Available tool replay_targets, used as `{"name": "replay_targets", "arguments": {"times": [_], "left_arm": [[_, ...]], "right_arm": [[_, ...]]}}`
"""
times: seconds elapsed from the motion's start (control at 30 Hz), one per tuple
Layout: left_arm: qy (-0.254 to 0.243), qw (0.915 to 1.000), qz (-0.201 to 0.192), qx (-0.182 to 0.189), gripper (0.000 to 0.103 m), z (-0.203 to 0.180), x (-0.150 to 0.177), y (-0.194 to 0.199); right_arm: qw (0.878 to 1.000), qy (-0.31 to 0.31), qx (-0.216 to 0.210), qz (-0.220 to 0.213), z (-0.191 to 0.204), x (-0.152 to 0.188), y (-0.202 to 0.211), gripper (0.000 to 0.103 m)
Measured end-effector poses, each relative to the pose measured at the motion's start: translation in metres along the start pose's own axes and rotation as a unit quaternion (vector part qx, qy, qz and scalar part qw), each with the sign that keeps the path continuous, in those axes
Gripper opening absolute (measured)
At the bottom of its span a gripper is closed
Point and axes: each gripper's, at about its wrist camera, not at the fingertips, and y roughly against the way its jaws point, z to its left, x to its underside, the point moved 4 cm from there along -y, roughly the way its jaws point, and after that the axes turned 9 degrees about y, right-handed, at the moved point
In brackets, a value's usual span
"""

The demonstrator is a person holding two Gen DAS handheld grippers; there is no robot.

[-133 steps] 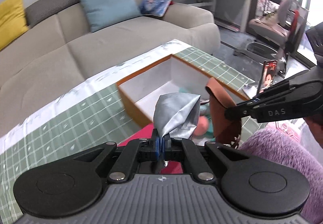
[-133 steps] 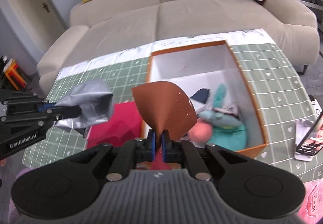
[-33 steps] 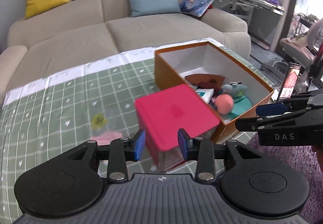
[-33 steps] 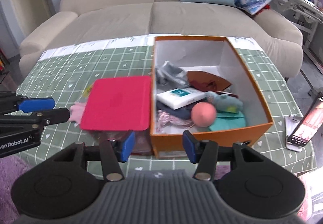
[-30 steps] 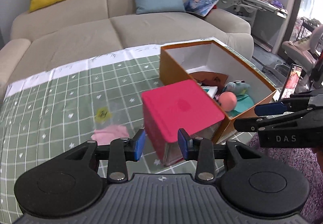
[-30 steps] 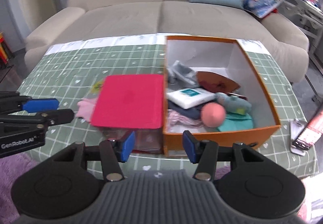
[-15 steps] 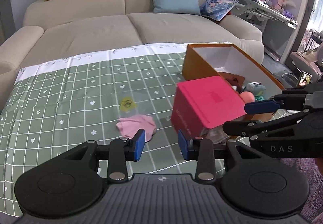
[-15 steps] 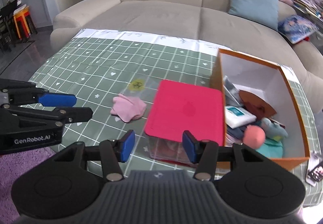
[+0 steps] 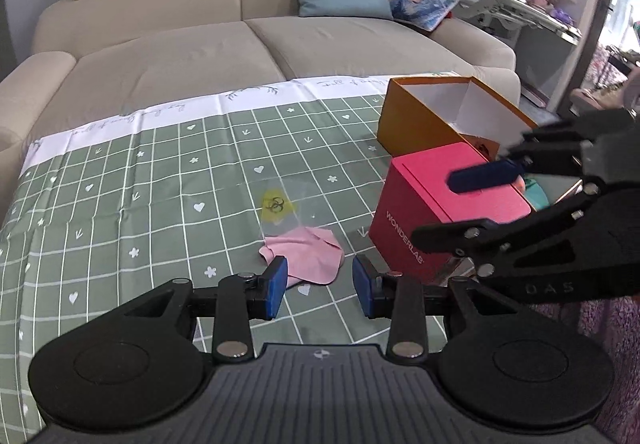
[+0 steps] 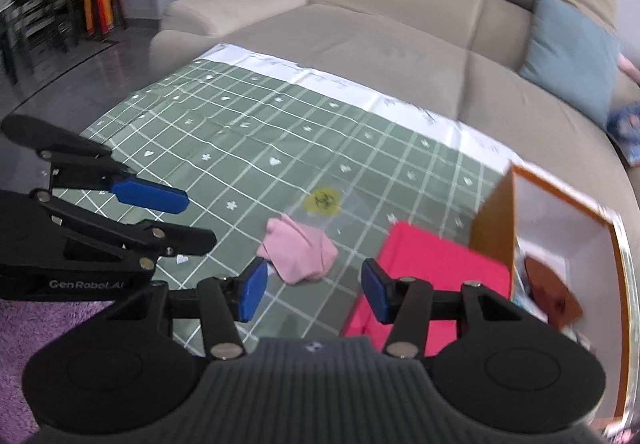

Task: Organize soft objects
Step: 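Grasp the pink cloth with the left gripper while the right gripper grasps the clear plastic bag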

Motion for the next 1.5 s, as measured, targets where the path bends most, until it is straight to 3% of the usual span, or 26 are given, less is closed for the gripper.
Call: {"name": "replay_targets", "arguments": {"times": [0.1,0.47,0.63,0.73,0.87,1.0,1.17,1.3,1.37,1.43,1.5], "left_arm": [[-0.012,0.9999,0.005,0.005,0.052,0.005,-0.006,-0.005],[-0.047,0.9980,0.038,0.018,0.059,0.021,-0.024,-0.055],[-0.060,0.9955,0.065,0.035,0.072,0.025,-0.024,-0.082],[-0.066,0.9933,0.084,0.045,0.074,0.026,-0.020,-0.100],[-0.077,0.9912,0.105,0.023,0.074,0.026,-0.015,-0.128],[-0.064,0.9895,0.128,0.017,0.074,0.030,-0.011,-0.153],[-0.044,0.9900,0.131,0.030,0.074,0.031,-0.007,-0.168],[-0.039,0.9897,0.132,0.038,0.081,0.024,-0.003,-0.175],[-0.042,0.9901,0.129,0.036,0.079,0.021,-0.002,-0.176],[-0.044,0.9908,0.123,0.035,0.066,0.019,-0.001,-0.175],[-0.067,0.9908,0.116,0.017,0.061,0.016,0.001,-0.174]], "right_arm": [[1.000,0.030,-0.005,-0.004,-0.004,-0.012,-0.010,0.052],[0.989,0.139,-0.050,0.020,-0.022,-0.034,-0.057,0.058],[0.980,0.181,-0.077,0.039,-0.037,-0.044,-0.076,0.058],[0.975,0.184,-0.109,0.055,-0.046,-0.049,-0.088,0.058],[0.972,0.172,-0.137,0.080,-0.056,-0.052,-0.105,0.058],[0.968,0.182,-0.139,0.104,-0.061,-0.054,-0.123,0.058],[0.965,0.191,-0.137,0.117,-0.064,-0.056,-0.138,0.058],[0.964,0.191,-0.137,0.122,-0.066,-0.055,-0.144,0.058],[0.964,0.188,-0.138,0.126,-0.066,-0.054,-0.147,0.058],[0.964,0.188,-0.137,0.129,-0.065,-0.053,-0.150,0.058],[0.963,0.192,-0.138,0.132,-0.064,-0.052,-0.152,0.058]]}}
